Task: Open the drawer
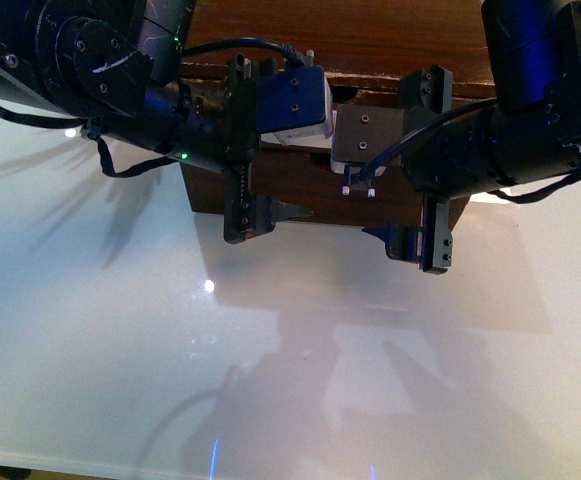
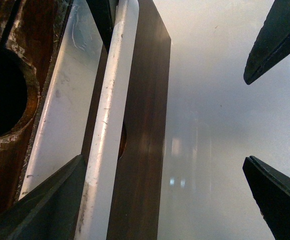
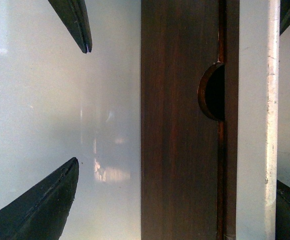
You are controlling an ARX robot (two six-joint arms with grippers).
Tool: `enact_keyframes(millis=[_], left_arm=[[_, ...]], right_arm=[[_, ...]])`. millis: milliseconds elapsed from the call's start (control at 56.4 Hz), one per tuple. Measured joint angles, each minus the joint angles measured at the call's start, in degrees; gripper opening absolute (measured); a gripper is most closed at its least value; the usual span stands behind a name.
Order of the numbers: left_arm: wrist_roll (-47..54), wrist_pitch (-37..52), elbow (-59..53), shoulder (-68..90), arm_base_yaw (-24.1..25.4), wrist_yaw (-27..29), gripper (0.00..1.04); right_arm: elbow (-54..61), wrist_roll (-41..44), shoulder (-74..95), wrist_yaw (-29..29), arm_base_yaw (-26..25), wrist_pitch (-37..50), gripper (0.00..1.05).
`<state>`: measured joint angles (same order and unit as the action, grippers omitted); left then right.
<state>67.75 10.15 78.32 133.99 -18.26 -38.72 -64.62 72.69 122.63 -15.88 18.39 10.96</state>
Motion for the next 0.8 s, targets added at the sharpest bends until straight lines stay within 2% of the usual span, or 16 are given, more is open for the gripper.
enact_keyframes(millis=[798], left_arm=[[-1.0,4.5,-11.3,-5.9,-0.3,-0.6,0.96]], right_arm=[[8.2,0.2,-4.1,2.1,3.5,3.4,0.96]])
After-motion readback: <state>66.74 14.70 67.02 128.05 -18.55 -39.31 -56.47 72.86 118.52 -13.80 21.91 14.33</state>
